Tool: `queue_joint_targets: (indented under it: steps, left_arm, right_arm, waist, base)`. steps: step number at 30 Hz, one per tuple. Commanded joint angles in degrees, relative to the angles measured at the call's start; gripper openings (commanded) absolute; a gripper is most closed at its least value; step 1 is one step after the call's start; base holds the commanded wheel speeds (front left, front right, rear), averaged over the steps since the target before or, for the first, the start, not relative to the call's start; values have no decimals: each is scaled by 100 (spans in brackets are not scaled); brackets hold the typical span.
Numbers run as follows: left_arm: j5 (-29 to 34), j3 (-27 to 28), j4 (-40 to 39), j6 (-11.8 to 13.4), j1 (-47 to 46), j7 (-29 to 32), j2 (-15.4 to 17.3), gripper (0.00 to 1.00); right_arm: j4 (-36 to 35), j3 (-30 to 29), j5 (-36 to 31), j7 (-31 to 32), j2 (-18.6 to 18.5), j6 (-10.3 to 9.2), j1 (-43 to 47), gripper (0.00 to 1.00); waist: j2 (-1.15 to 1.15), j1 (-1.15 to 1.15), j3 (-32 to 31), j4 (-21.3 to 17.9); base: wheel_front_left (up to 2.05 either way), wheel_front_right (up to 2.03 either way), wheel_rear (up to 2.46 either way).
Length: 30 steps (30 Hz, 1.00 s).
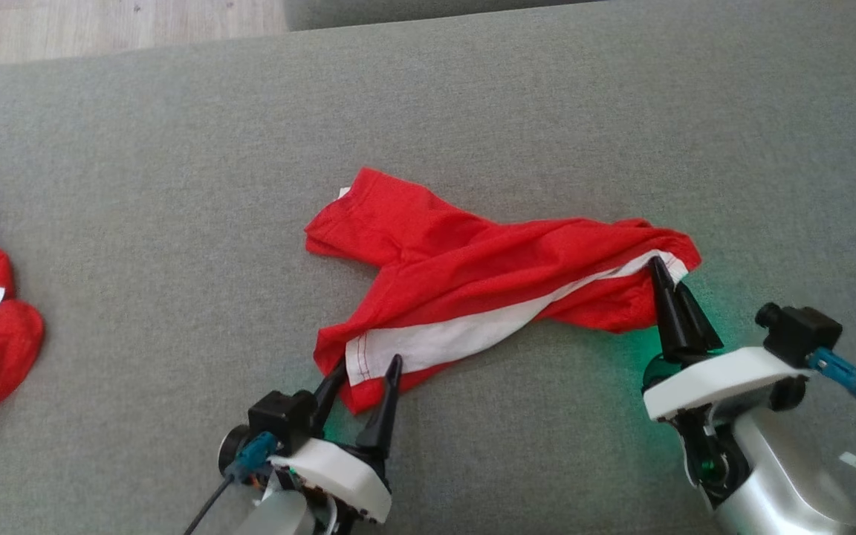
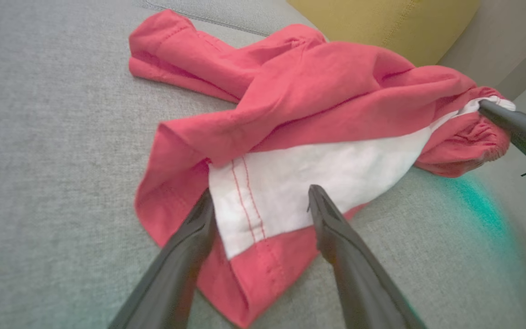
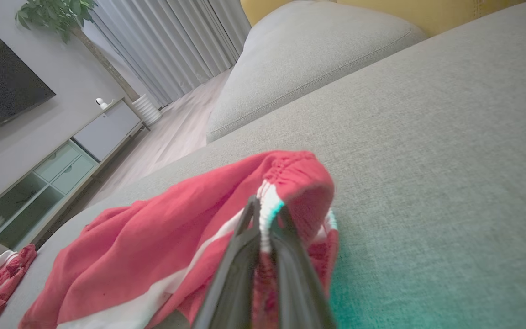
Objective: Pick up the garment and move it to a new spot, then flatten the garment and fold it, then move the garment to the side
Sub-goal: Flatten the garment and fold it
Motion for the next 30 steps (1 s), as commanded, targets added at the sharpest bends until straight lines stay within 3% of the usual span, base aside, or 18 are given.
queue_joint_targets:
  steps: [1,2,14,20,30]
  left_arm:
    - [33,194,-145,-33,-157,-28,10,21]
    - [75,244,-191,-33,-161,-28,10,0]
    - [723,1187,-1614,-34,-104,-28,144,0]
    - [1146,1817,-2598,-34,-489,-28,647,0]
    - [1431,2122,-3173,-34,-1735,-28,1765,0]
  right_arm:
    - [-165,134,32,-79,-75,-4,-167,0]
    - [-163,142,44,-79,-72,-4,-169,0]
    - [-698,188,117,-79,-294,-4,-319,0]
    - [-1319,500,418,-79,-693,-4,-845,0]
    - [-2447,1363,1423,212,-1935,-4,-2119,0]
  waist:
    - [0,0,-2,2]
    - [0,0,-8,4]
    - [0,0,-553,112]
    - [0,0,-946,143]
    - [0,0,-1037,211]
  base:
    - [0,0,0]
    - [0,0,0]
    - [0,0,0]
    - [0,0,0]
    - [0,0,0]
